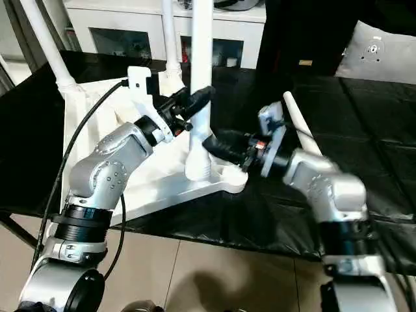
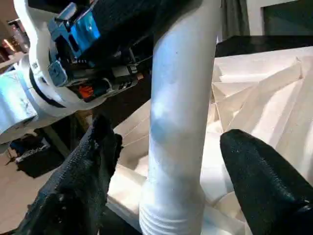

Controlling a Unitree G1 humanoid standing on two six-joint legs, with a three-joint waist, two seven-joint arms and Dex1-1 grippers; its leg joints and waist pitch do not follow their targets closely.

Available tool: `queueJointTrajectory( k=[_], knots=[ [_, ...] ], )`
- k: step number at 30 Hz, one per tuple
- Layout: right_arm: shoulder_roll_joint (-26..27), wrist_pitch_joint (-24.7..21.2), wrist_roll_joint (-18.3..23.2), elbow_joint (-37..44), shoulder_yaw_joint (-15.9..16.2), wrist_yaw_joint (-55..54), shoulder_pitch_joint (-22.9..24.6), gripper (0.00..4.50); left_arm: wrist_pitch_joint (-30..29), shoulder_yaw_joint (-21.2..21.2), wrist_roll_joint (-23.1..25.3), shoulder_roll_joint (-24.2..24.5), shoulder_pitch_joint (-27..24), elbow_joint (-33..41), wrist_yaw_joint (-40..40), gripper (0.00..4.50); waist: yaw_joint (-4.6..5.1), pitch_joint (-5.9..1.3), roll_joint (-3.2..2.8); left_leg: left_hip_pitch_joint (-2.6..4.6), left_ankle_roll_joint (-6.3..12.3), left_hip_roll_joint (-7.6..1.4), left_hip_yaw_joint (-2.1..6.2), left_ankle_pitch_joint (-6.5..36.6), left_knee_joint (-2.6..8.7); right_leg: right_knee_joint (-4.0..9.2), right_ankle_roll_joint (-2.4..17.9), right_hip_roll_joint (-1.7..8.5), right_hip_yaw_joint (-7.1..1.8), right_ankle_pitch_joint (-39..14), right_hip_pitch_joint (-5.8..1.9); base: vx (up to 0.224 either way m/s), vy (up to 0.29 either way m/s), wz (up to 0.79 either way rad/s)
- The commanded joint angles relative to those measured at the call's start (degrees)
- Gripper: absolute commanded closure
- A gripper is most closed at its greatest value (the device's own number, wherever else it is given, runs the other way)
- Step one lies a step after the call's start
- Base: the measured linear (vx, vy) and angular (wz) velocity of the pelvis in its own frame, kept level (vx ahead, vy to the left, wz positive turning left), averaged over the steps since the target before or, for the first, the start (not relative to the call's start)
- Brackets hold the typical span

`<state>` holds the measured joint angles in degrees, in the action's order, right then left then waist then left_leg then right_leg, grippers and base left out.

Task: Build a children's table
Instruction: Pick table leg

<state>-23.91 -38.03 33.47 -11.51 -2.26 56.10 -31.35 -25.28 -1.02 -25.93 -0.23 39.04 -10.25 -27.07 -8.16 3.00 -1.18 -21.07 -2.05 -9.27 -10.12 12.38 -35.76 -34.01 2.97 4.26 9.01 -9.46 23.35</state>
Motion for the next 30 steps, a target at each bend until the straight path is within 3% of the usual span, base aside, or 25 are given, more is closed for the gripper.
queueJointTrajectory(
  k=[1, 15, 20, 21, 24, 26, 30],
  knots=[
    [-0.9, -1.2, 0.3, 0.2, 0.6, 1.3, -0.8, 0.91, -0.5, 1.4, -1.2, 0.6, 1.3, 1.6, -2.2, 2.68, -0.10, -4.69, 1.13, 0.03, 6.34, -4.15, 1.83, -0.4, 3.42, 4.41, 2.9, 5.69, -4.27, -15.3, -4.23, 0.000, 0.000, 0.00],
    [0.0, -2.3, -0.9, -1.0, 2.9, 2.0, -1.9, 0.91, -1.1, 4.0, -2.5, 0.1, 0.3, 5.4, -6.9, 2.68, -0.06, -4.64, 1.19, 0.03, 6.13, -4.39, 1.81, -0.4, 3.44, 4.36, 3.6, 5.83, -4.36, -15.4, -4.15, 0.000, 0.000, 0.00],
    [0.8, -2.1, -1.2, -1.8, 3.0, 1.1, -2.2, 0.91, -0.9, 4.9, -2.6, -0.1, 0.0, 6.3, -8.3, 2.68, 0.01, -4.55, 1.19, 0.05, 5.52, -4.28, 1.78, 0.3, 3.55, 4.64, 2.7, 5.74, -4.29, -17.1, -4.19, 0.000, 0.000, 0.00],
    [0.9, -2.2, -1.1, -1.8, 2.9, 1.0, -2.2, 1.19, -0.9, 5.2, -2.5, -0.1, -0.2, 6.5, -8.6, 2.68, 0.01, -4.59, 1.22, 0.05, 5.45, -4.27, 1.78, 0.2, 3.53, 4.60, 2.6, 5.75, -4.33, -16.9, -4.19, 0.000, 0.000, 0.00],
    [0.8, -2.6, -0.5, -1.4, 3.0, 1.4, -2.1, 1.26, -0.8, 5.7, -2.2, -0.1, -0.5, 6.8, -8.8, 2.68, -0.02, -4.63, 1.25, 0.00, 5.58, -4.31, 1.81, -0.2, 3.52, 4.50, 2.7, 5.78, -4.34, -16.2, -4.22, 0.000, 0.000, 0.00],
    [0.8, -2.9, -0.3, -1.0, 3.0, 1.7, -2.0, 1.61, -0.6, 5.9, -1.9, 0.0, -0.6, 6.8, -8.9, 2.68, -0.01, -4.65, 1.18, 0.01, 5.74, -4.34, 1.82, -0.3, 3.50, 4.43, 2.8, 5.76, -4.35, -15.9, -4.22, 0.000, 0.000, 0.00],
    [0.7, -3.0, -0.6, -1.1, 3.1, 2.0, -1.8, 1.90, -0.5, 6.0, -1.7, 0.0, -0.7, 6.8, -9.0, 2.68, 0.03, -4.57, 1.19, 0.05, 5.56, -4.26, 1.75, 0.2, 3.52, 4.65, 2.6, 5.75, -4.32, -16.8, -4.19, 0.000, 0.000, 0.00]
  ],
)
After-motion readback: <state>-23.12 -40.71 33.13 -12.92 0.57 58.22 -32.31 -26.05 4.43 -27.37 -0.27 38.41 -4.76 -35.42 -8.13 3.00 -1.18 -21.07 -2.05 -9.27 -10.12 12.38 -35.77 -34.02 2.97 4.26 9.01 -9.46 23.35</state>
